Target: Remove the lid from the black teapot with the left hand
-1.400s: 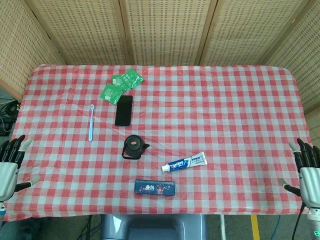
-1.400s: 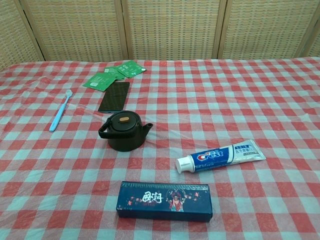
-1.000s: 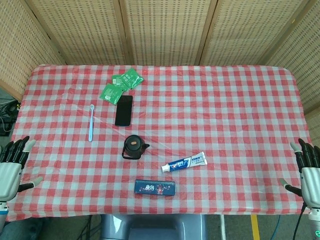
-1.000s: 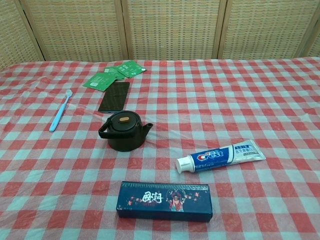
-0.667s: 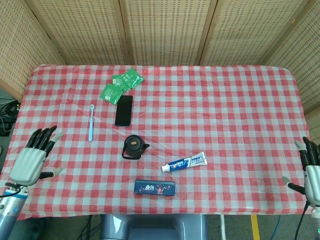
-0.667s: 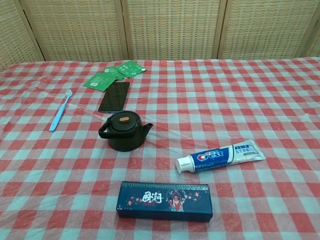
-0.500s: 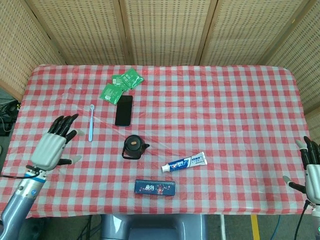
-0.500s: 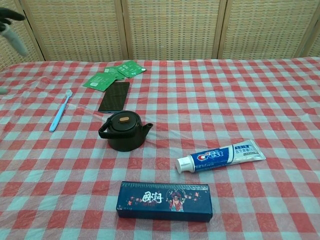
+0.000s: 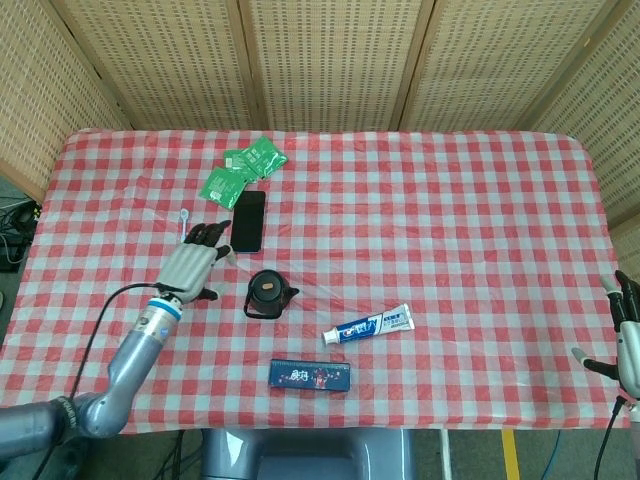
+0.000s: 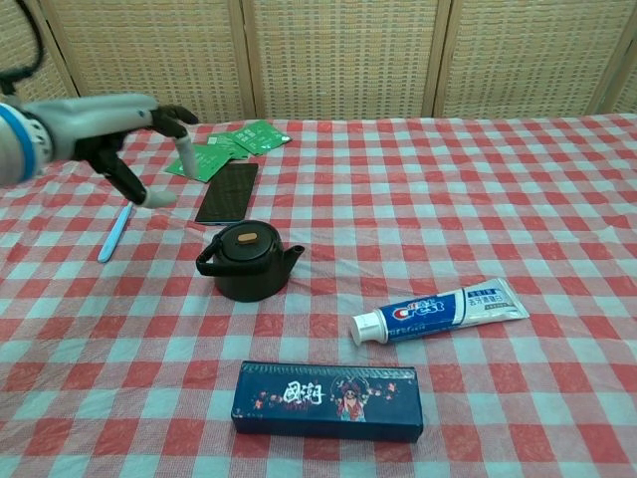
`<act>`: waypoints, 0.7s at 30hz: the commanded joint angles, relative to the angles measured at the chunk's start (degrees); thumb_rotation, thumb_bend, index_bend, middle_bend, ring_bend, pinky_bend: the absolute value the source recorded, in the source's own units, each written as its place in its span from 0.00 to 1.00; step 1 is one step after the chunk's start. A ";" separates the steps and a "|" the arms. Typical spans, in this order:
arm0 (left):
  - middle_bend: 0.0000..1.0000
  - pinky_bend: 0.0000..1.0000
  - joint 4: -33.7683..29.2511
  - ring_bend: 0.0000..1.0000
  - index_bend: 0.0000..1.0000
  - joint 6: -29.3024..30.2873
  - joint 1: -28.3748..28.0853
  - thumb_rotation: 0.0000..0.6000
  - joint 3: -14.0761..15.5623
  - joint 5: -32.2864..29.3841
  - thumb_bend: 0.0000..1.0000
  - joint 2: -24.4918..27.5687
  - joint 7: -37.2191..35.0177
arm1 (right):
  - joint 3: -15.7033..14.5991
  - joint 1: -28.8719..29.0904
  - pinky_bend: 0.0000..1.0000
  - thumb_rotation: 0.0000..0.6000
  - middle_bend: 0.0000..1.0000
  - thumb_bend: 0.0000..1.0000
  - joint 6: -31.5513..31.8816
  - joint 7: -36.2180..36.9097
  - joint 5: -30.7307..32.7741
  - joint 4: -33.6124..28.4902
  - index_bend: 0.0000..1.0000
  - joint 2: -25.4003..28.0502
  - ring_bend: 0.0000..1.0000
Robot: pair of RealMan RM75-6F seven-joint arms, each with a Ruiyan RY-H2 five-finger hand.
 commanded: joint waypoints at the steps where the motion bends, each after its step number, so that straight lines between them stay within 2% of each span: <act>1: 0.00 0.00 4.68 0.00 0.42 -0.91 -4.98 1.00 0.65 -6.00 0.32 -5.73 3.91 | 0.05 0.17 0.00 1.00 0.00 0.00 -0.28 0.48 0.07 0.02 0.00 0.09 0.00; 5: 0.00 0.00 6.02 0.00 0.42 0.01 -7.30 1.00 1.25 -9.37 0.32 -8.36 5.36 | 0.00 0.27 0.00 1.00 0.00 0.00 -0.54 0.95 0.03 0.08 0.00 0.20 0.00; 12: 0.00 0.00 7.10 0.00 0.42 2.14 -9.73 1.00 2.26 -11.57 0.32 -10.82 6.66 | -0.06 0.25 0.00 1.00 0.00 0.00 -0.70 1.76 0.11 0.19 0.00 0.43 0.00; 21: 0.00 0.00 7.68 0.00 0.42 4.59 -11.35 1.00 2.74 -13.73 0.33 -12.15 7.40 | 0.00 0.28 0.00 1.00 0.00 0.00 -0.84 2.74 0.23 0.34 0.00 0.74 0.00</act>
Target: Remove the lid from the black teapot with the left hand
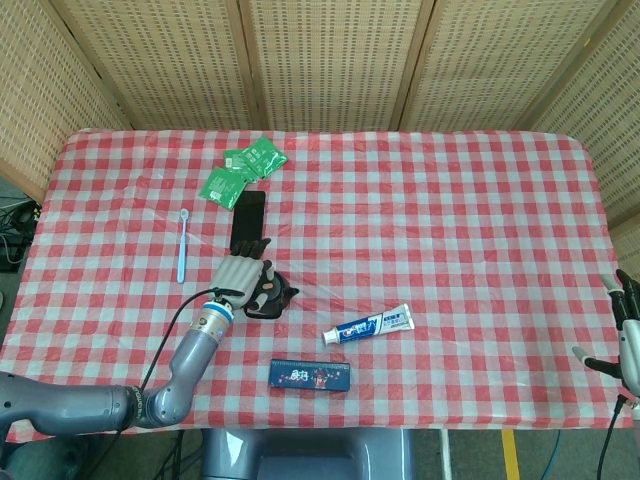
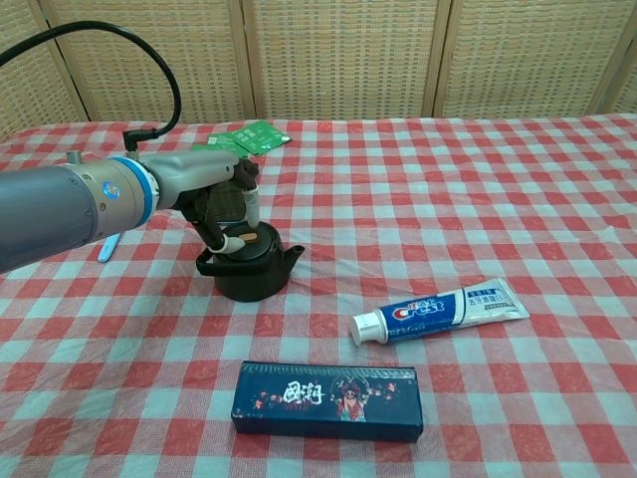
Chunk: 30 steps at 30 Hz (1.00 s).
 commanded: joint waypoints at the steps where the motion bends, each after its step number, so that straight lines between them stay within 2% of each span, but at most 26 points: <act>1: 0.00 0.00 0.23 0.00 0.42 0.73 -0.47 1.00 0.13 -0.75 0.34 -0.37 0.32 | -0.04 0.00 0.00 1.00 0.00 0.00 -0.06 0.21 -0.04 -0.04 0.00 0.08 0.00; 6: 0.00 0.00 0.38 0.00 0.43 0.54 -1.00 1.00 0.63 -1.55 0.39 -0.47 0.45 | -0.15 0.04 0.00 1.00 0.00 0.00 -0.05 0.33 -0.30 -0.19 0.00 0.13 0.00; 16: 0.00 0.00 1.37 0.00 0.43 1.24 -1.61 1.00 1.14 -2.35 0.38 -1.21 0.20 | -0.03 0.00 0.00 1.00 0.00 0.00 -0.10 1.30 -0.06 -0.04 0.00 0.44 0.00; 22: 0.00 0.00 2.07 0.00 0.48 1.37 -1.40 1.00 1.56 -1.22 0.38 -1.82 -1.01 | -0.08 -0.02 0.00 1.00 0.00 0.00 -0.07 1.49 -0.16 -0.09 0.00 0.53 0.00; 24: 0.00 0.00 2.56 0.00 0.51 1.39 -1.32 1.00 1.78 -0.90 0.38 -2.16 -1.30 | -0.10 -0.02 0.00 1.00 0.00 0.00 -0.06 1.49 -0.18 -0.10 0.00 0.55 0.00; 30: 0.00 0.00 3.91 0.00 0.70 1.80 -1.14 1.00 2.00 0.02 0.38 -3.08 -2.05 | -0.14 -0.02 0.00 1.00 0.00 0.00 -0.11 1.51 -0.16 -0.10 0.00 0.58 0.00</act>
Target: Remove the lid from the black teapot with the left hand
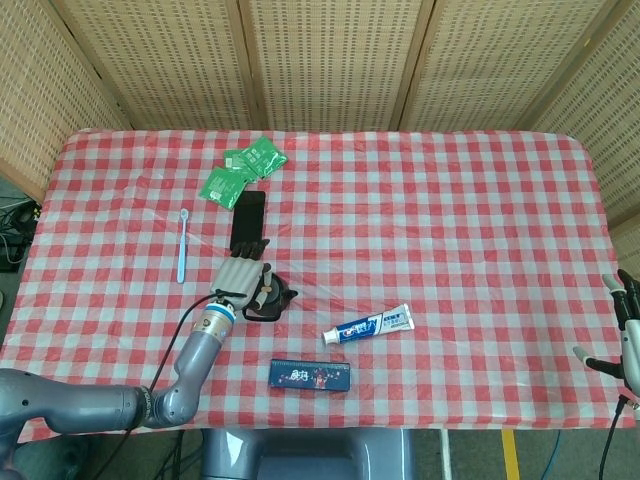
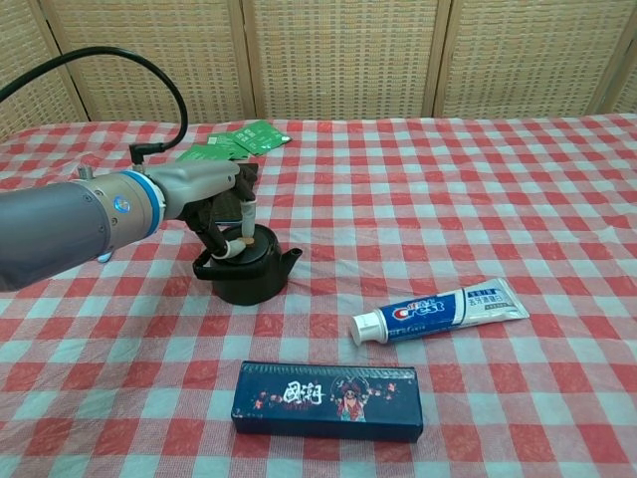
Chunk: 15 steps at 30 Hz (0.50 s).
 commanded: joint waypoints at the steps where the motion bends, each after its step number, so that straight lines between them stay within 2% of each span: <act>1: 0.00 0.00 0.47 0.00 0.72 0.25 0.10 1.00 0.10 0.30 0.38 -0.36 -0.22 | 0.01 0.01 0.00 1.00 0.00 0.00 0.00 0.01 0.01 0.00 0.00 0.00 0.00; 9: 0.00 0.00 0.30 0.00 0.75 1.26 0.61 1.00 -0.44 2.37 0.38 -0.45 -1.74 | -0.10 0.04 0.00 1.00 0.00 0.00 0.04 -0.07 -0.20 -0.03 0.00 -0.05 0.00; 15: 0.00 0.00 -3.42 0.00 0.75 2.75 2.10 1.00 -2.38 7.08 0.38 2.93 -5.89 | -0.18 0.05 0.00 1.00 0.00 0.00 0.08 -0.28 -0.29 -0.12 0.00 -0.10 0.00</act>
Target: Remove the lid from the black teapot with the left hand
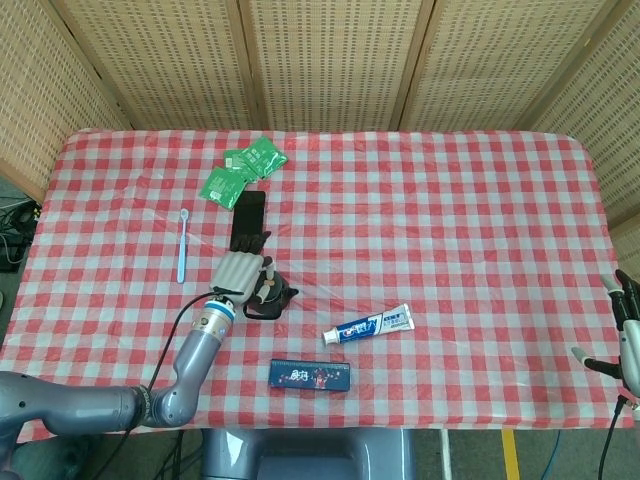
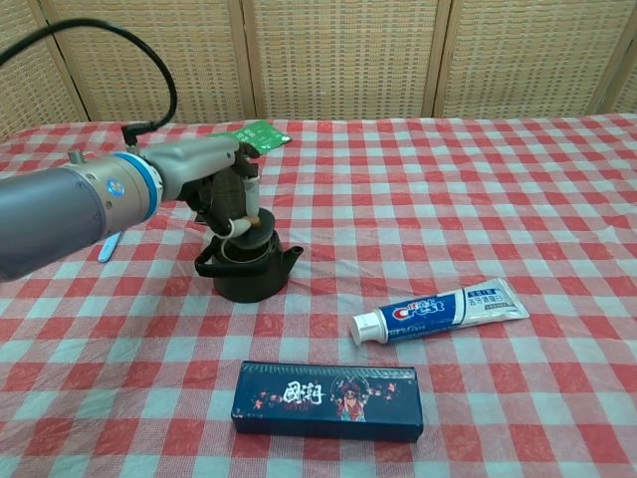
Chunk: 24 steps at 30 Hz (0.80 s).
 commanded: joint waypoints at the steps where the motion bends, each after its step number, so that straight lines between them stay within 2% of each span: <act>1: 0.00 0.00 -2.86 0.00 0.75 0.88 1.11 1.00 -1.55 2.15 0.38 2.71 -2.57 | -0.04 0.03 0.00 1.00 0.00 0.00 -0.03 -0.13 -0.02 -0.03 0.00 -0.04 0.00; 5: 0.00 0.00 -5.62 0.00 0.75 1.27 2.41 1.00 -2.89 3.46 0.38 6.21 -5.12 | -0.11 0.03 0.00 1.00 0.00 0.00 0.12 -0.45 -0.19 -0.15 0.00 -0.14 0.00; 10: 0.00 0.00 -4.61 0.00 0.75 0.23 4.17 1.00 -2.34 2.54 0.38 9.29 -7.00 | -0.35 -0.02 0.00 1.00 0.00 0.00 0.35 -0.93 -0.63 -0.40 0.00 -0.25 0.00; 15: 0.00 0.00 1.54 0.00 0.75 -3.30 6.24 1.00 0.17 2.71 0.38 9.42 -10.54 | -0.49 -0.03 0.00 1.00 0.00 0.00 0.52 -1.33 -0.92 -0.61 0.00 -0.37 0.00; 20: 0.00 0.00 9.42 0.00 0.73 -8.81 7.81 1.00 2.15 4.80 0.38 7.05 -16.30 | -0.55 0.07 0.00 1.00 0.00 0.00 0.41 -1.87 -0.86 -0.68 0.00 -0.55 0.00; 24: 0.00 0.00 12.84 0.00 0.72 -10.19 8.19 1.00 2.84 6.09 0.38 5.25 -17.87 | -0.54 0.12 0.00 1.00 0.00 0.00 0.40 -2.20 -0.83 -0.71 0.00 -0.66 0.00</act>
